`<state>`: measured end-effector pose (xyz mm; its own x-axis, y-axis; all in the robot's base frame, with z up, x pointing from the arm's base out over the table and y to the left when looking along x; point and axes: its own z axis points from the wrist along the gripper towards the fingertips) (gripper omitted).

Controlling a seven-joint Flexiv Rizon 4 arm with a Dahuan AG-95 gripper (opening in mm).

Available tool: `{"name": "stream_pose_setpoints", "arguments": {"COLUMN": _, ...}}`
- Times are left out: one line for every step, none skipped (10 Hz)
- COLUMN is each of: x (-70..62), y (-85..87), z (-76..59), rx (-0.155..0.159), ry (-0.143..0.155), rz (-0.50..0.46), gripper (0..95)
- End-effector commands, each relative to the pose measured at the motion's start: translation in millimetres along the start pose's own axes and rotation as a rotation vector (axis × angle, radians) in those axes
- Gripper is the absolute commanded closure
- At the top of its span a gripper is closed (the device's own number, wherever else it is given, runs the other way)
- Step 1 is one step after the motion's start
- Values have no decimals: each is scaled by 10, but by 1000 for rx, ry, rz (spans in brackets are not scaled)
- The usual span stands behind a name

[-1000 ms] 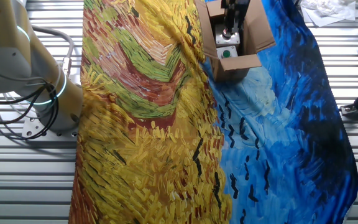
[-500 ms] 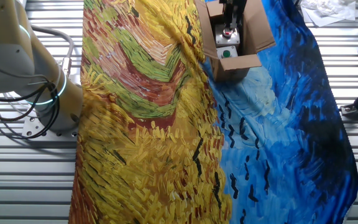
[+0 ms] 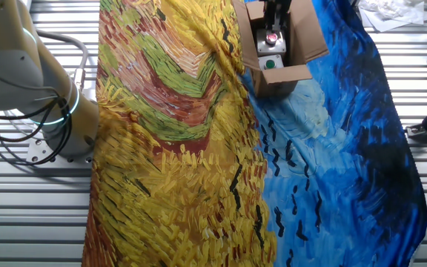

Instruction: Open a box

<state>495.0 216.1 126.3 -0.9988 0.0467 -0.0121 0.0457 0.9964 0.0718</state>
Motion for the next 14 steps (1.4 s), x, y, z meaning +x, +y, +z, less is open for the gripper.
{"name": "stream_pose_setpoints", "arguments": {"x": 29, "y": 10, "z": 26, "rx": -3, "ry": -10, "rz": 1, "gripper": 950}}
{"name": "stream_pose_setpoints", "arguments": {"x": 58, "y": 32, "z": 39, "rx": -8, "ry": -17, "rz": 4, "gripper": 950}}
{"name": "stream_pose_setpoints", "arguments": {"x": 67, "y": 45, "z": 41, "rx": -7, "ry": -17, "rz": 6, "gripper": 950}}
{"name": "stream_pose_setpoints", "arguments": {"x": 83, "y": 72, "z": 44, "rx": -8, "ry": -17, "rz": 10, "gripper": 950}}
{"name": "stream_pose_setpoints", "arguments": {"x": 85, "y": 90, "z": 49, "rx": -9, "ry": -19, "rz": 12, "gripper": 950}}
{"name": "stream_pose_setpoints", "arguments": {"x": 87, "y": 102, "z": 53, "rx": -10, "ry": -21, "rz": 12, "gripper": 950}}
{"name": "stream_pose_setpoints", "arguments": {"x": 89, "y": 117, "z": 59, "rx": -11, "ry": -24, "rz": 11, "gripper": 950}}
{"name": "stream_pose_setpoints", "arguments": {"x": 91, "y": 136, "z": 66, "rx": -12, "ry": -27, "rz": 12, "gripper": 950}}
{"name": "stream_pose_setpoints", "arguments": {"x": 92, "y": 148, "z": 70, "rx": -12, "ry": -30, "rz": 12, "gripper": 950}}
{"name": "stream_pose_setpoints", "arguments": {"x": 94, "y": 160, "z": 71, "rx": -13, "ry": -30, "rz": 14, "gripper": 950}}
{"name": "stream_pose_setpoints", "arguments": {"x": 98, "y": 170, "z": 68, "rx": -14, "ry": -32, "rz": 16, "gripper": 950}}
{"name": "stream_pose_setpoints", "arguments": {"x": 107, "y": 192, "z": 51, "rx": -19, "ry": -35, "rz": 20, "gripper": 950}}
{"name": "stream_pose_setpoints", "arguments": {"x": 109, "y": 195, "z": 45, "rx": -20, "ry": -36, "rz": 20, "gripper": 950}}
{"name": "stream_pose_setpoints", "arguments": {"x": 117, "y": 202, "z": 27, "rx": -25, "ry": -39, "rz": 22, "gripper": 950}}
